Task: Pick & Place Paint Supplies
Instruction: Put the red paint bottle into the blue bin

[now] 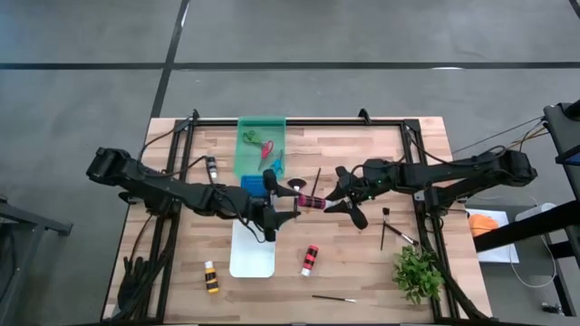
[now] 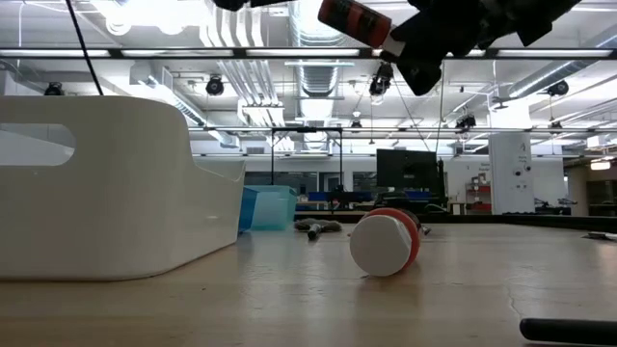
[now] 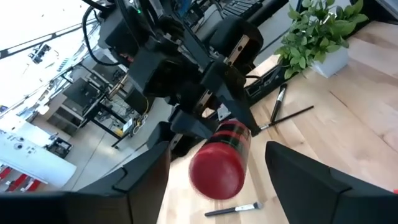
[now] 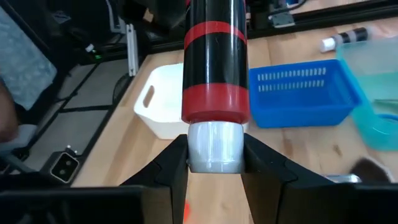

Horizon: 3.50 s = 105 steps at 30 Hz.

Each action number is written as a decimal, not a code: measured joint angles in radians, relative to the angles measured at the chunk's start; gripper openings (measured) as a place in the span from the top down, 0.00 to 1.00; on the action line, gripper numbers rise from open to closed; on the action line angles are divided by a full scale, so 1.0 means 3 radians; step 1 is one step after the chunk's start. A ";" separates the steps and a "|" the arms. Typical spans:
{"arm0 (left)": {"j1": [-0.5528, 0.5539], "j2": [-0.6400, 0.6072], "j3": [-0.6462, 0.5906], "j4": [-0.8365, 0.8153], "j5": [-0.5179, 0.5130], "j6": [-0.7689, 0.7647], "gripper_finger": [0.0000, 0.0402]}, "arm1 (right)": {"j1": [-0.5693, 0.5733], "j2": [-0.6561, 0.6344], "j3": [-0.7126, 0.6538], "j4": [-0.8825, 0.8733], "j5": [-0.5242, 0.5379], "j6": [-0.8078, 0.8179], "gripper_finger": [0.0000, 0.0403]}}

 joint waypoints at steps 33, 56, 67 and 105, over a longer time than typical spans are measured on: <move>0.0098 0.0156 0.0230 -0.0376 0.0176 -0.0261 0.33 | 0.0009 0.0009 -0.0005 0.0075 -0.0134 -0.0021 0.73; 0.0127 0.0151 0.0226 -0.0406 0.0246 -0.0260 0.60 | 0.0043 0.0010 -0.0097 0.0309 -0.0135 -0.0132 0.50; 0.0153 0.0028 0.0221 -0.0468 0.0221 -0.0463 0.65 | 0.0162 -0.0111 -0.0104 0.0432 0.0038 -0.0613 0.20; 0.0873 -0.0130 0.0221 0.0129 0.1395 -0.2328 0.60 | 0.1641 -0.0037 -0.0094 0.1660 0.3867 -0.3507 0.19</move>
